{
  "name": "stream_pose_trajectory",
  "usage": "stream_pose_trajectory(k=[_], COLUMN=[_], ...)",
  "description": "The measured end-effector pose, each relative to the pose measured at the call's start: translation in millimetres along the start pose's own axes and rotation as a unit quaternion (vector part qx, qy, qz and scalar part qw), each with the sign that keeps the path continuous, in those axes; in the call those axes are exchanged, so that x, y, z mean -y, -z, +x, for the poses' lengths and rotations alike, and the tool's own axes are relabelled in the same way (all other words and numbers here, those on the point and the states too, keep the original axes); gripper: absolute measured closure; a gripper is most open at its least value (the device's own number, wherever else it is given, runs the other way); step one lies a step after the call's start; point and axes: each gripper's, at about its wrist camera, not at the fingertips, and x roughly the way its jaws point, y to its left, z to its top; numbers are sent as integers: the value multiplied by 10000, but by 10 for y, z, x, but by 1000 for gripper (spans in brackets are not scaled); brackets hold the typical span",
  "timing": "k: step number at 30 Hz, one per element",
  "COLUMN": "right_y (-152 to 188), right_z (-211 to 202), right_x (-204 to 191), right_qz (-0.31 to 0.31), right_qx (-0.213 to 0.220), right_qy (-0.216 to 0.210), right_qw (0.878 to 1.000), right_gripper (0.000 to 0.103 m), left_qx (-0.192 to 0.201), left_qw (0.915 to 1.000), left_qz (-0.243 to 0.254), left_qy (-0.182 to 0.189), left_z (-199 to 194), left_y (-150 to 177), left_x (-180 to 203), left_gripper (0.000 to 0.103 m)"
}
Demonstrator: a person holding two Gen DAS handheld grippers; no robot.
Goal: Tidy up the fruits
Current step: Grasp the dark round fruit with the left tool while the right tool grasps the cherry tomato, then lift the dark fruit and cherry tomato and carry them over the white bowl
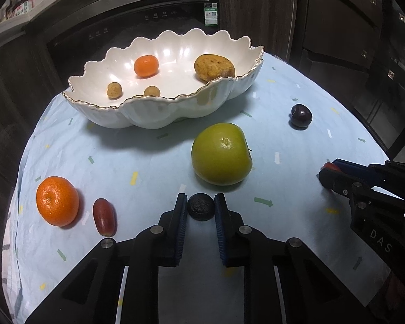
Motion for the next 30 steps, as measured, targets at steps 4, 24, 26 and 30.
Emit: stream_pose_trajectory(k=[4, 24, 26, 30], right_y=[-7, -198, -219, -269], right_z=[-23, -301, -324, -373], right_x=[2, -69, -73, -85], right_qz=[22, -55, -62, -80], right_qx=[29, 473, 499, 559], right_qy=[-25, -136, -138, -145], right_qw=[10000, 9988, 9986, 9983], right_gripper=[86, 86, 86, 86], left_qx=[2, 308, 344, 407], left_qw=[10000, 9992, 9991, 9987], left_qz=[5, -80, -81, -124], left_qy=[-10, -228, -253, -277], left_z=[-18, -351, -383, -442], left_y=[-5, -131, -148, -193], left_x=[4, -84, -98, -129], left_gripper=[82, 83, 83, 83])
